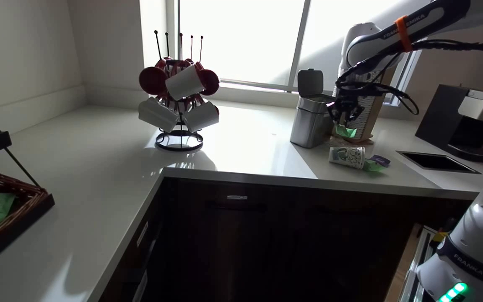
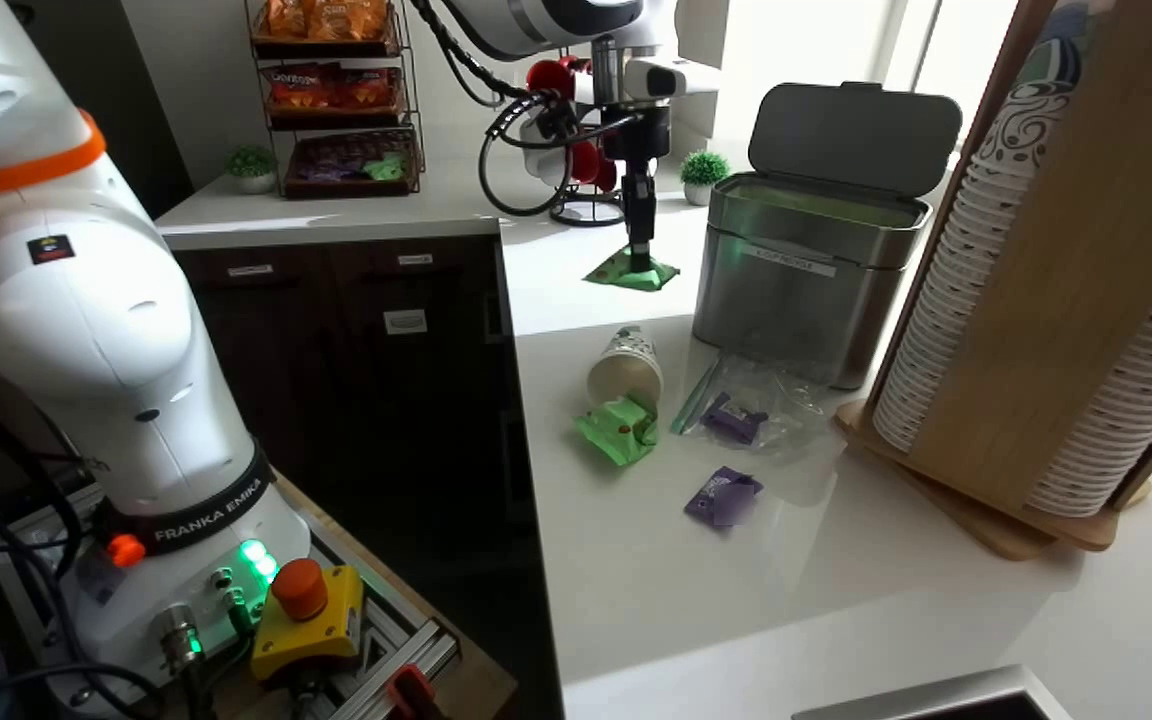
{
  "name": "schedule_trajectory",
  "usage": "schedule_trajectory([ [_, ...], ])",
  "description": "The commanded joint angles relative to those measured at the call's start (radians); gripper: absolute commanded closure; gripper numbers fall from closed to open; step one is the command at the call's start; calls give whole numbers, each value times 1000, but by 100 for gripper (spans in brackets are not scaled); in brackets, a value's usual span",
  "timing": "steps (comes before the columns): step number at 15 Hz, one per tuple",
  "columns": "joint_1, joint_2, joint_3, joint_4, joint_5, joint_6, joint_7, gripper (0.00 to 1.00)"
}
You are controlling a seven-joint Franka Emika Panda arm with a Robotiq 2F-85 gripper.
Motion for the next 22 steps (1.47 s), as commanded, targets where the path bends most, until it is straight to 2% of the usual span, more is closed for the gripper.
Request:
schedule_trajectory([
  [1,-63,-141,-16,-137,7,1,84,94],
  [6,-166,-228,-45,-217,-2,-45,111,94],
  [11,-249,-239,-50,-248,-40,-132,148,94],
  [13,-269,-204,-53,-239,-57,-156,175,94],
  [17,-281,-139,-52,-215,-87,-178,244,94],
  [22,-260,-26,-51,-160,-113,-152,403,94],
])
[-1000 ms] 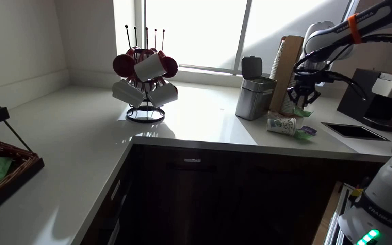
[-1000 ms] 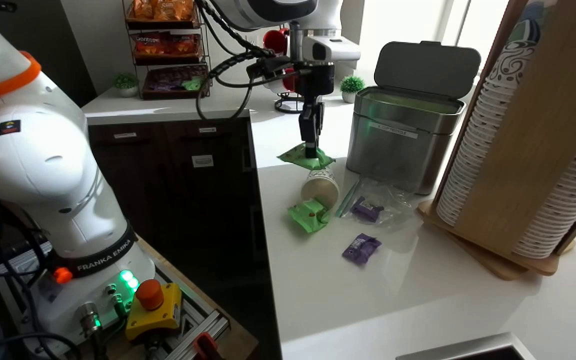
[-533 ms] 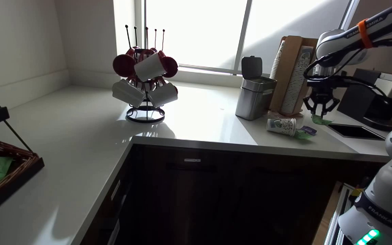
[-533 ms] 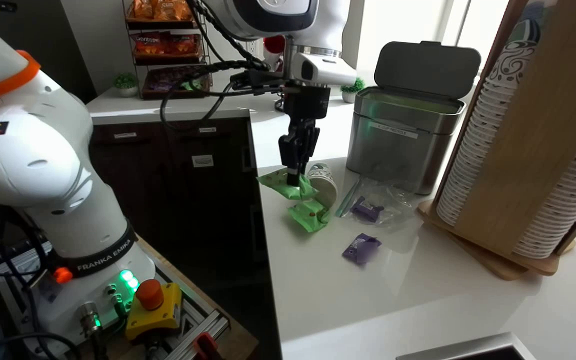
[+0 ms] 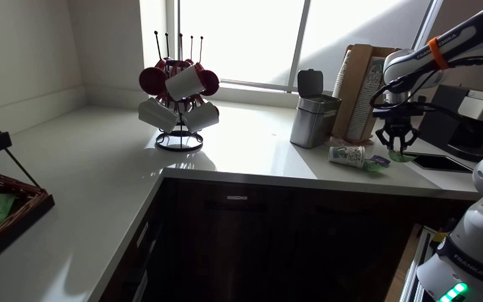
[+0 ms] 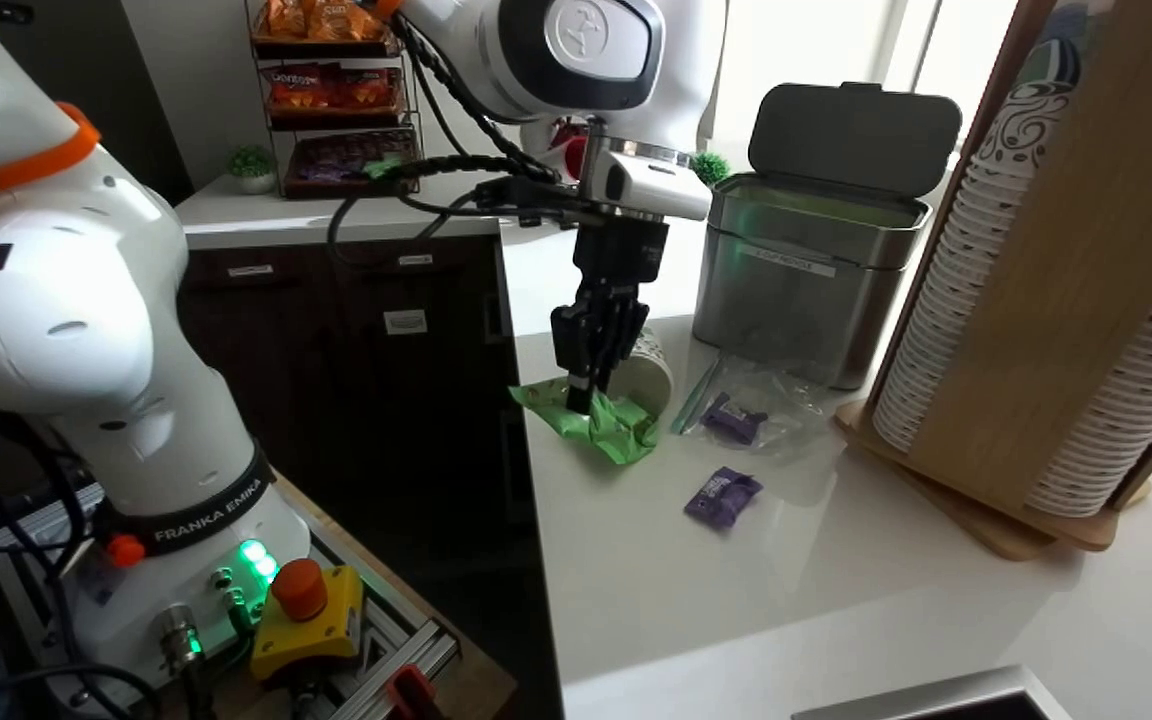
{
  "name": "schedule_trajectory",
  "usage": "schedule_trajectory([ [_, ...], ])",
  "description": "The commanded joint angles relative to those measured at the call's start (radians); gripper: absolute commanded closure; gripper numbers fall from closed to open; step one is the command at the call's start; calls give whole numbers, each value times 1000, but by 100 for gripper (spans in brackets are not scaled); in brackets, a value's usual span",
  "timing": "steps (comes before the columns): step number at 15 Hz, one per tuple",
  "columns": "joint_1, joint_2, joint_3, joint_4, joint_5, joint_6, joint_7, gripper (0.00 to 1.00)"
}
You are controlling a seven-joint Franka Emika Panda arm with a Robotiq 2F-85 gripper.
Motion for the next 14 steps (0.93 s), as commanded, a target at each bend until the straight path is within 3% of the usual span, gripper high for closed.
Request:
schedule_trajectory([
  [1,22,84,4,55,-29,6,135,94],
  [6,68,135,2,94,-64,53,269,94],
  [14,121,208,4,140,-189,2,435,94],
])
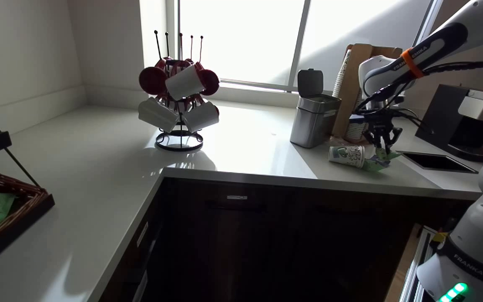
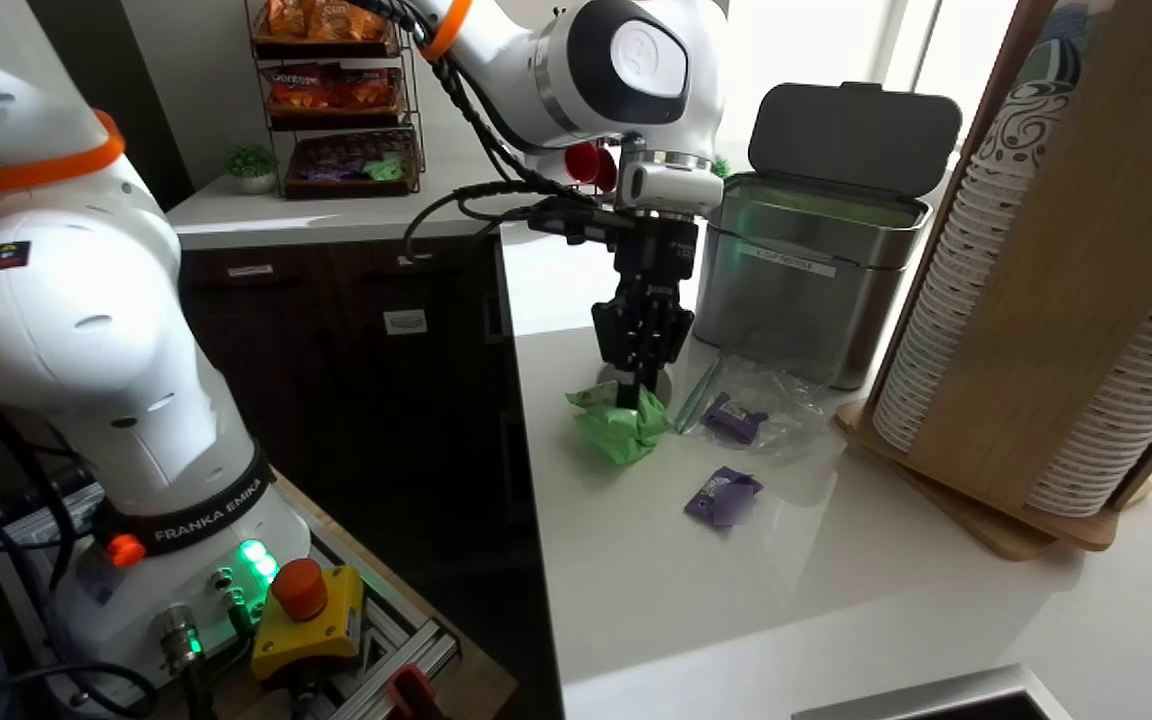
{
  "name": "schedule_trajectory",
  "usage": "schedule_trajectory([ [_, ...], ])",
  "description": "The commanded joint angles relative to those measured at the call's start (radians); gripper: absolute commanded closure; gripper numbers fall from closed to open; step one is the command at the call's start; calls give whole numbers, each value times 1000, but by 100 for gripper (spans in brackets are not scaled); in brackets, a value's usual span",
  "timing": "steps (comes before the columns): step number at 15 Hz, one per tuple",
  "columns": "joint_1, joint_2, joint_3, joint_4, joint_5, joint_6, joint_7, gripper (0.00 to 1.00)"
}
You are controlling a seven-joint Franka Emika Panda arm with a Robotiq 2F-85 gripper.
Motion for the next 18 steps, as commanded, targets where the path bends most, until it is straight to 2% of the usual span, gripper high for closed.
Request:
schedule_trajectory([
  [1,36,41,-3,27,-50,-15,93,94],
  [5,62,32,-7,15,-57,74,174,94],
  [10,66,18,-12,-26,-82,240,259,94],
  [18,70,11,-10,-82,-56,423,309,94],
])
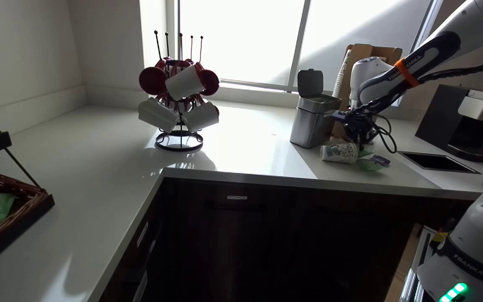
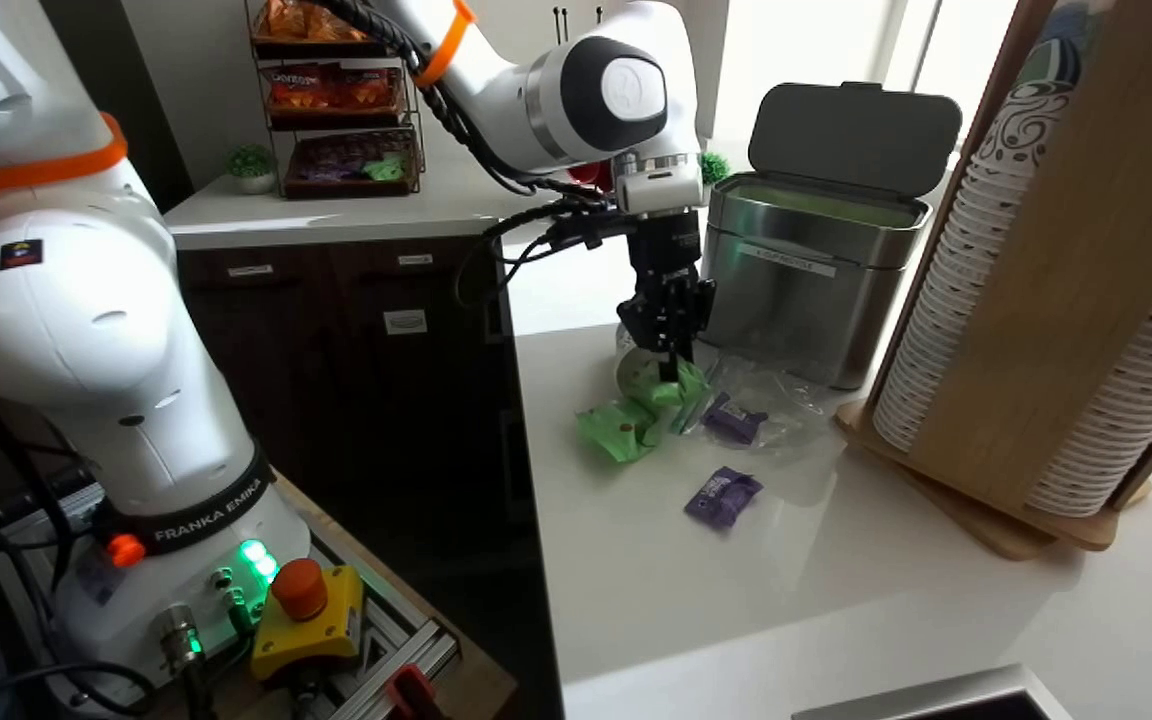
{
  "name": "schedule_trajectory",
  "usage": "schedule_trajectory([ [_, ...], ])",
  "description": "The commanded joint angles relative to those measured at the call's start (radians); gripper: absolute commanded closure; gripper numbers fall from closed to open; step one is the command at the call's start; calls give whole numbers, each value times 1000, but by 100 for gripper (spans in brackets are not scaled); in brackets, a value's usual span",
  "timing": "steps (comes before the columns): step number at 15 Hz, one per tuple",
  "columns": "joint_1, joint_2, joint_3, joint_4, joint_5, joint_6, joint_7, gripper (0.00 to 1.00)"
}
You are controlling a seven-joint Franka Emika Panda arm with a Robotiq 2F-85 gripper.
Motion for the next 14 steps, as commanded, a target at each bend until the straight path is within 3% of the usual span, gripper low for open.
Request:
schedule_trajectory([
  [1,12,-22,-6,-45,9,92,64,94],
  [7,27,-41,-1,-53,157,214,24,94],
  [14,84,-51,8,-39,484,321,-203,94],
])
